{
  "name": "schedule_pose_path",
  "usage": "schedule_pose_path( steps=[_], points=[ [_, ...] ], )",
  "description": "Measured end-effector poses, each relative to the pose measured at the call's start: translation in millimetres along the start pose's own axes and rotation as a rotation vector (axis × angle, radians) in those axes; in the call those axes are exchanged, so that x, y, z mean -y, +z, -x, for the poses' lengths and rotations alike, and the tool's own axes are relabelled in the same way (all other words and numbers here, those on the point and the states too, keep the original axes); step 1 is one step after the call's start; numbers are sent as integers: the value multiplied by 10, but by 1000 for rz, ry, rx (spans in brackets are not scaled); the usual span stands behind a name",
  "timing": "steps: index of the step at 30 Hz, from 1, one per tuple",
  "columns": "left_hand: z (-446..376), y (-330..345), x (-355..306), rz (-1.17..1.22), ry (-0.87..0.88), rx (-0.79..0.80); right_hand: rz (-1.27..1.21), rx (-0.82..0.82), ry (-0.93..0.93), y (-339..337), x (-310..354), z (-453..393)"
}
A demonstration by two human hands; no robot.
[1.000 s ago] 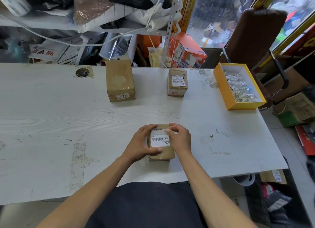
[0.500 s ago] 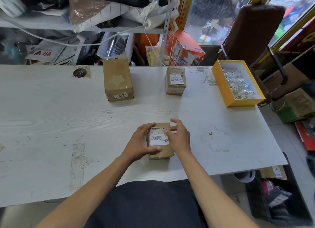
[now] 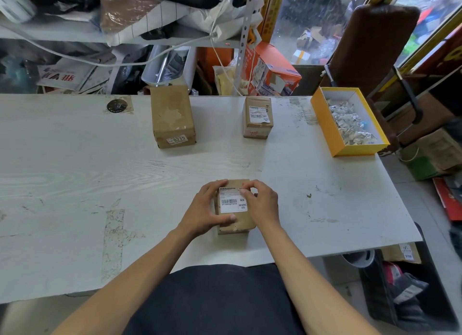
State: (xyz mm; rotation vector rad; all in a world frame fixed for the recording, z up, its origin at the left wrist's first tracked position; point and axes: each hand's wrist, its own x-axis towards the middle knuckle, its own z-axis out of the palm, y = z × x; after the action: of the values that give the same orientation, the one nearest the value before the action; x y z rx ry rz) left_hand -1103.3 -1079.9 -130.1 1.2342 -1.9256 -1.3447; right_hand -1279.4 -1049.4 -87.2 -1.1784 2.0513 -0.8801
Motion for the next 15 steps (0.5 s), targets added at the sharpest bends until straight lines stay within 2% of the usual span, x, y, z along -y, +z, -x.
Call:
schedule_pose_path(
  steps=[15],
  points=[
    [-2,-1,16,-3,-2,10,-67,34,67,-19,-8,-34]
  ],
)
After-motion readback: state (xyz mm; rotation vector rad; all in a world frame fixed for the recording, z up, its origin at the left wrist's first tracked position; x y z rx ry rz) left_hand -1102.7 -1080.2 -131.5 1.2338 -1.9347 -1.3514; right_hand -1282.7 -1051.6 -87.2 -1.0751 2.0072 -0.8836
